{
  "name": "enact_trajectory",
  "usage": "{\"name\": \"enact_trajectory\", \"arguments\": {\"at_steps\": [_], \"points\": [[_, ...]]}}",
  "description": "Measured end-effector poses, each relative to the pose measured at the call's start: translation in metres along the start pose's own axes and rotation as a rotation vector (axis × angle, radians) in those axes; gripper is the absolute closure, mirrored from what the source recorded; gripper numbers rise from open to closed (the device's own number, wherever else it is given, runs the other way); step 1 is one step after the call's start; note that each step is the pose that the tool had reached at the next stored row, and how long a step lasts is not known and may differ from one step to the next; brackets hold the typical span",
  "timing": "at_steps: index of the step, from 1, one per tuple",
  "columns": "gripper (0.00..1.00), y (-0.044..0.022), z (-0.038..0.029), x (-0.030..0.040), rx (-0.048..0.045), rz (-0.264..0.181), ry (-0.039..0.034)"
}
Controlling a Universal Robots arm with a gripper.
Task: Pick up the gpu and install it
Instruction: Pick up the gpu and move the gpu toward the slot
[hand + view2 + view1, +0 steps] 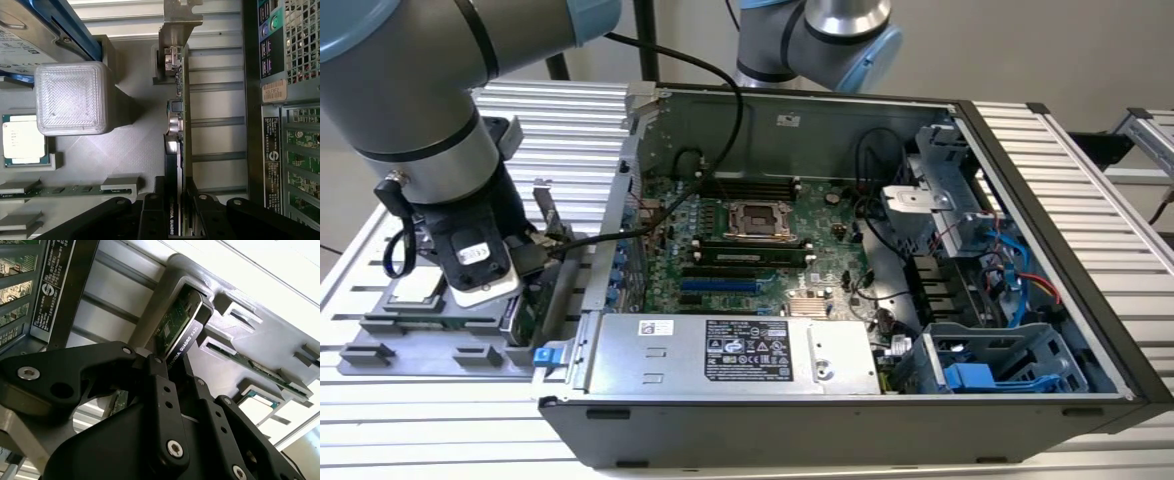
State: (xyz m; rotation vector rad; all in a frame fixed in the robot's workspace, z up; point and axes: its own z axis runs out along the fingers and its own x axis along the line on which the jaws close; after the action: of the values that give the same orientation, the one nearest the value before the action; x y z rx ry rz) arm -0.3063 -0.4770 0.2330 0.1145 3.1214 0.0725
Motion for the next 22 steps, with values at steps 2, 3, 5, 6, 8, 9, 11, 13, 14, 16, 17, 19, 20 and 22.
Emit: {"name": "enact_trajectory", "arguments": {"at_steps": [2,3,5,6,8,9,11,13,14,16,17,19,20,22], "points": [[1.00,0.0000,0.0001,0.0000,0.0000,0.000,0.0000],[1.00,0.0000,0.0001,0.0000,0.0000,0.000,0.0000],[1.00,0.0000,0.0003,0.0000,-0.0001,0.000,-0.0001],[1.00,0.0000,0.0003,0.0000,-0.0001,0.000,-0.0002],[1.00,0.0001,-0.0003,0.0000,-0.0007,0.000,-0.0006],[1.00,0.0002,-0.0009,-0.0001,-0.0013,0.000,-0.0011],[1.00,0.0003,-0.0042,-0.0001,-0.0002,0.000,-0.0001],[1.00,0.0004,-0.0077,-0.0001,-0.0002,0.000,-0.0001],[1.00,0.0005,-0.0092,-0.0001,-0.0001,0.000,-0.0001],[1.00,0.0006,-0.0119,-0.0002,-0.0001,0.000,-0.0001],[1.00,0.0007,-0.0133,-0.0002,-0.0002,0.000,-0.0001],[1.00,0.0008,-0.0161,-0.0002,-0.0002,0.000,-0.0001],[1.00,0.0008,-0.0174,-0.0003,-0.0002,0.000,-0.0002],[1.00,0.0010,-0.0196,-0.0003,-0.0001,0.000,0.0000]]}}
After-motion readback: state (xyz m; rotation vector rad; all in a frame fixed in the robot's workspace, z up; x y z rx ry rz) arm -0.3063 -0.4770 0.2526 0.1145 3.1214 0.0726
